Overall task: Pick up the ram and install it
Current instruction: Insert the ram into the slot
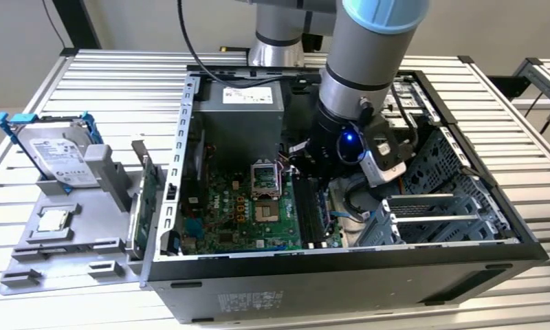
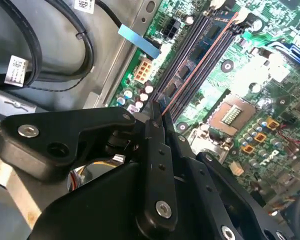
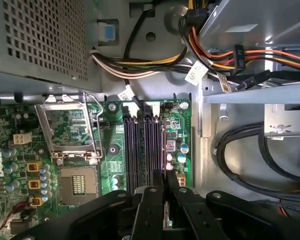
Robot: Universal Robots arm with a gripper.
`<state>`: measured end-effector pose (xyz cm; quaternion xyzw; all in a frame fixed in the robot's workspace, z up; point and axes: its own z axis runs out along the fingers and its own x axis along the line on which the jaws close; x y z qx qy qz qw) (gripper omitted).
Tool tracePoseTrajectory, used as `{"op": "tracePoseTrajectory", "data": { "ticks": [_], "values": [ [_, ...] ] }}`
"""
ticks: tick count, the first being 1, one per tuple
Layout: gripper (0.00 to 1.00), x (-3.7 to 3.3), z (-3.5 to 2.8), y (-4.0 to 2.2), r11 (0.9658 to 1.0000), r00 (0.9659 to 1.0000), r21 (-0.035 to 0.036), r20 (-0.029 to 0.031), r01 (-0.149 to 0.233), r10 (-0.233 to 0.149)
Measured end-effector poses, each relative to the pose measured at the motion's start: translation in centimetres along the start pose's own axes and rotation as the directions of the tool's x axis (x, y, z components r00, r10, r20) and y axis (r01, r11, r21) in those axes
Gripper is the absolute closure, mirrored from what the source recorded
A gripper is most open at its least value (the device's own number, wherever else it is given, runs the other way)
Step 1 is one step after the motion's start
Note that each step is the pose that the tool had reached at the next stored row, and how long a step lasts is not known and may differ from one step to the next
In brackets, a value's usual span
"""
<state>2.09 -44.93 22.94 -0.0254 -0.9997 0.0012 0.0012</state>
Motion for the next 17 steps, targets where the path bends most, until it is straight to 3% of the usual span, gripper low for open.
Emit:
{"op": "tracePoseTrajectory", "data": {
  "ticks": [4,7,13,17],
  "values": [
    [1.00,0.35,0.19,-0.02,1.0000,1.0000,0.0000,0.0079,0.004,-0.004],
    [1.00,0.55,0.33,-0.02,1.0000,1.0000,-0.0005,0.0081,0.004,-0.004],
    [1.00,0.56,1.30,-0.04,1.0000,1.0000,0.0011,0.0077,0.005,-0.005],
    [1.00,0.56,1.45,-0.04,1.0000,1.0000,0.0010,0.0079,0.006,-0.006]
  ]
}}
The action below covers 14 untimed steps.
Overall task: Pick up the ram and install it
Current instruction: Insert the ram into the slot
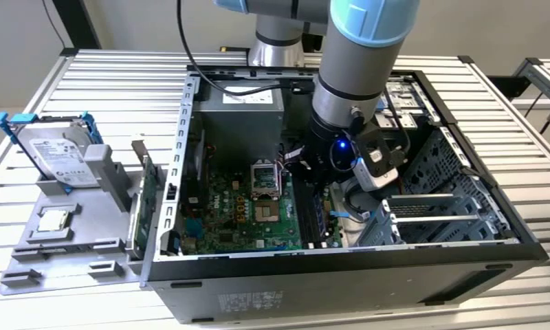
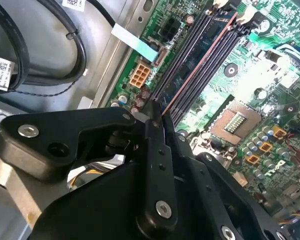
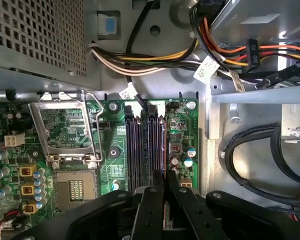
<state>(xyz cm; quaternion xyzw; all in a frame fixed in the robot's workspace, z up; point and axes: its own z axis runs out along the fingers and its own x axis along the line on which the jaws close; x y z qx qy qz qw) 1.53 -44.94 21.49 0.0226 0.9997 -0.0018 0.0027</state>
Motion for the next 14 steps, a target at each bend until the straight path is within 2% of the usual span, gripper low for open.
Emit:
{"op": "tracePoseTrajectory", "data": {
  "ticks": [5,7,9,14],
  "values": [
    [1.00,0.00,-0.04,0.01,1.0000,1.0000,0.0016,-0.0007,0.001,-0.001],
    [1.00,0.00,-0.26,0.03,1.0000,1.0000,0.0002,-0.0007,0.001,-0.001],
    [1.00,-0.01,-0.45,0.01,1.0000,1.0000,0.0021,-0.0015,0.001,-0.001],
    [1.00,-0.01,-0.46,0.00,1.0000,1.0000,0.0036,-0.0016,0.001,-0.001]
  ]
}}
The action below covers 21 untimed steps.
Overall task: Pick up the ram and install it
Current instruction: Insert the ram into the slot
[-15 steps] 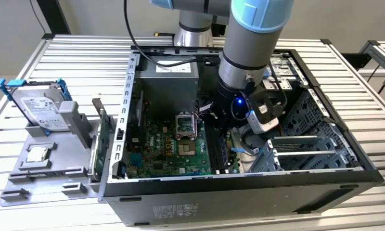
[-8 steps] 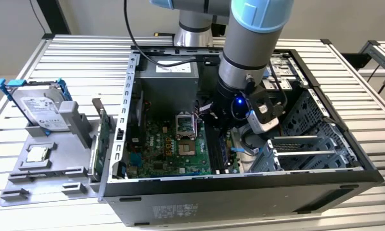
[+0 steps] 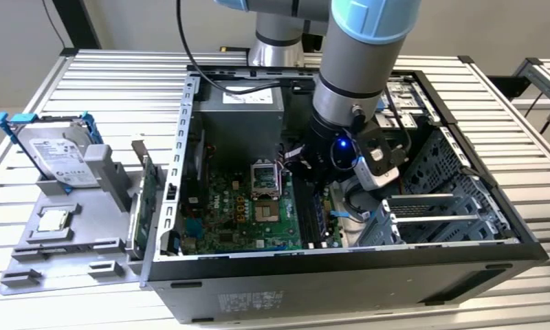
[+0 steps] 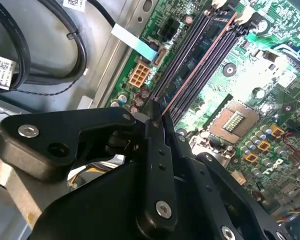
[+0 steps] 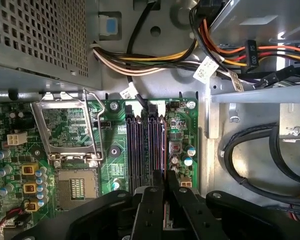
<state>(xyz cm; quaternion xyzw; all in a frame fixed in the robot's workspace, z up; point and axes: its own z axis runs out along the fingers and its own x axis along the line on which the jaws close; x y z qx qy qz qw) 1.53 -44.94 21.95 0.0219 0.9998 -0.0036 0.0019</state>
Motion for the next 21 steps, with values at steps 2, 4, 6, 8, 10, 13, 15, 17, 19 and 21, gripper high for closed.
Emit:
{"op": "tracePoseTrajectory", "data": {
  "ticks": [2,4,6,8,10,13,15,17,19,21],
  "values": [
    [1.00,0.00,0.05,0.01,1.0000,1.0000,0.0005,0.0001,0.000,0.000],
    [1.00,0.03,0.07,0.00,1.0000,1.0000,0.0015,0.0000,0.000,0.000],
    [1.00,0.03,0.11,0.00,1.0000,1.0000,0.0020,0.0002,0.000,0.000],
    [1.00,0.05,0.18,0.01,1.0000,1.0000,0.0025,0.0002,0.000,0.000],
    [1.00,0.08,0.26,0.02,1.0000,1.0000,0.0034,0.0002,0.000,0.000],
    [1.00,0.09,0.53,0.13,1.0000,1.0000,0.0038,0.0002,0.000,0.000],
    [1.00,0.09,0.54,0.14,1.0000,1.0000,0.0038,0.0002,0.000,0.000],
    [1.00,0.09,0.55,0.14,1.0000,1.0000,0.0038,0.0002,0.000,0.000],
    [1.00,0.09,0.54,0.14,1.0000,1.0000,0.0039,0.0002,0.000,0.000],
    [1.00,0.09,0.54,0.15,1.0000,1.0000,0.0041,0.0002,-0.003,0.003]
  ]
}}
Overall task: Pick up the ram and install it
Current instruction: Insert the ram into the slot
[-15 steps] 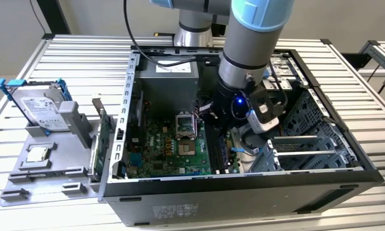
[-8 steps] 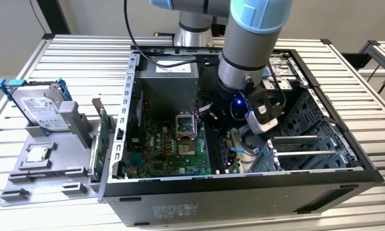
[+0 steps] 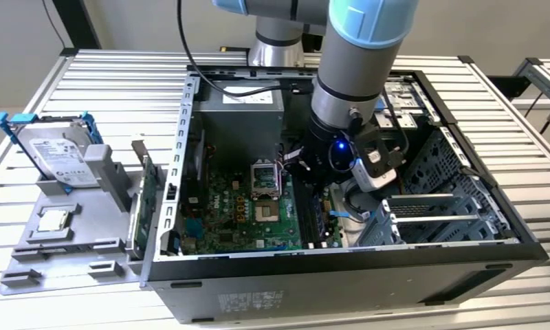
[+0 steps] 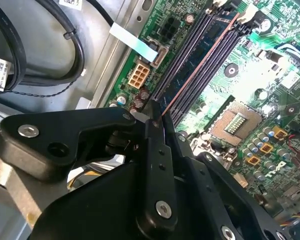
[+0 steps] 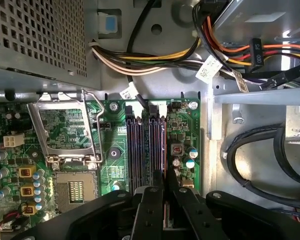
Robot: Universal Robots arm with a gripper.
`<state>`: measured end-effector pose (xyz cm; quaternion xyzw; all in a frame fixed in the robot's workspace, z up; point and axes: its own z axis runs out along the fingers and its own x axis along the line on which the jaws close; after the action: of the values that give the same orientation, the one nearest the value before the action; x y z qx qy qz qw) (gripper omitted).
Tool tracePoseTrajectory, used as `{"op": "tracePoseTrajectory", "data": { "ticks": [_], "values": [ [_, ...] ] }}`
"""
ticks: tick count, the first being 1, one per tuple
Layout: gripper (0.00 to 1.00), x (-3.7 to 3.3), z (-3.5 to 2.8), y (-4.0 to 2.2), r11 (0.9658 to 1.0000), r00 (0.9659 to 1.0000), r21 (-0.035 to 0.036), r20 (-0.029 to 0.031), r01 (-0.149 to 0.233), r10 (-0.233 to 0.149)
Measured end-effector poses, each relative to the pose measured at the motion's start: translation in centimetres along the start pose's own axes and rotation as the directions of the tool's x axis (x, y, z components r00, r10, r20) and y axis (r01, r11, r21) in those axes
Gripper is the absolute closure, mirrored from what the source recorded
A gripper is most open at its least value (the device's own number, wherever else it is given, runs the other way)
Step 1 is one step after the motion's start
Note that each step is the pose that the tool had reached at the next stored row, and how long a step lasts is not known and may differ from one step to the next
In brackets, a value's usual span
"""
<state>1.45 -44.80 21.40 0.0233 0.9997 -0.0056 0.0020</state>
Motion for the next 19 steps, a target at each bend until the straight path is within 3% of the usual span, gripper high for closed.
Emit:
{"op": "tracePoseTrajectory", "data": {
  "ticks": [9,15,19],
  "values": [
    [1.00,-0.20,-0.04,0.08,0.9996,0.9996,0.0005,0.0005,0.030,-0.030],
    [1.00,-0.20,-0.16,0.10,0.9995,0.9995,0.0022,0.0004,0.031,-0.031],
    [1.00,-0.19,0.40,0.10,0.9996,0.9996,0.0024,0.0003,0.029,-0.029]
  ]
}}
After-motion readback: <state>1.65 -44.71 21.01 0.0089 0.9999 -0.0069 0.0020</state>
